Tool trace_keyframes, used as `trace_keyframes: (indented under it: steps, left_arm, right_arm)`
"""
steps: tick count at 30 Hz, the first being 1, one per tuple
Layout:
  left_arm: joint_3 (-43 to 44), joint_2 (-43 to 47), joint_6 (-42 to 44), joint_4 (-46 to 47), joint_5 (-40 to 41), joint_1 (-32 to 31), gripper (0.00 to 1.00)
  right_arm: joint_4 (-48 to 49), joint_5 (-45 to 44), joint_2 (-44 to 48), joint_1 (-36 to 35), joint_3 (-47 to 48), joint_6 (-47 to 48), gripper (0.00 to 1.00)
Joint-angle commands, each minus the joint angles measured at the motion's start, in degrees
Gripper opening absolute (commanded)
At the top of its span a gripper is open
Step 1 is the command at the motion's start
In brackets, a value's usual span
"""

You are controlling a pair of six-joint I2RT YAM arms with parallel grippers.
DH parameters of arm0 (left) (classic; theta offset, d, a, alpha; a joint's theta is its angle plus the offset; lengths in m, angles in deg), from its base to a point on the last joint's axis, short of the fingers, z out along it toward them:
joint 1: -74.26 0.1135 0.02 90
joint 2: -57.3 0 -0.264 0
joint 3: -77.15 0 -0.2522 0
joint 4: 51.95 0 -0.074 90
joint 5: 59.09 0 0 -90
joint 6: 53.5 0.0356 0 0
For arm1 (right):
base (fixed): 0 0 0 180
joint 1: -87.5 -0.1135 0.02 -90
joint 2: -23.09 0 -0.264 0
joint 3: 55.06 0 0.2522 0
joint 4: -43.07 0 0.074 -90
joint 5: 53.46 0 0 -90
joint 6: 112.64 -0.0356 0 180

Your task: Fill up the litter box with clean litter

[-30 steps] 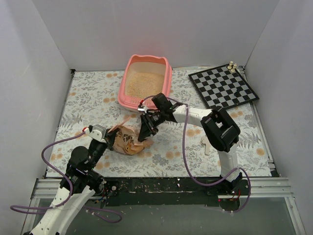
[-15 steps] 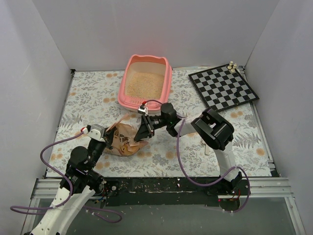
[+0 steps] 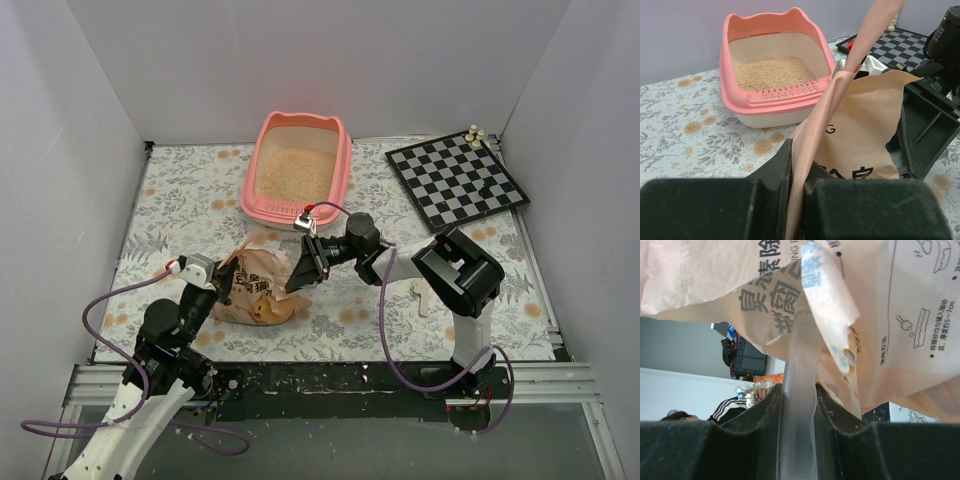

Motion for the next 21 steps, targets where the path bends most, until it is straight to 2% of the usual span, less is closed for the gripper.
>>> trace_keyframes:
  steps: [1,10,15,21]
  left_arm:
    - [1.43,0.4,-0.2,6.41,-0.78,-0.04,0.0]
    - [1.35,0.83,0.15,6.41,-1.39,-0.12,0.0]
    - [1.08,1.63,0.41,6.59,-1.74,-0.12,0.0]
    - [1.08,1.27,0.41,6.76,-2.88,-0.12,0.0]
  right_arm:
    - [9.61,1.86,6.9,0.23,-1.2,0.14,0.01]
    - [8.3,1.78,12.88,2.95,-7.44,-0.03,0.01]
    - [4.27,1.95,18.85,4.53,-12.53,2.94,0.01]
    - [-16.18,0.72,28.16,5.77,-14.39,15.85,0.01]
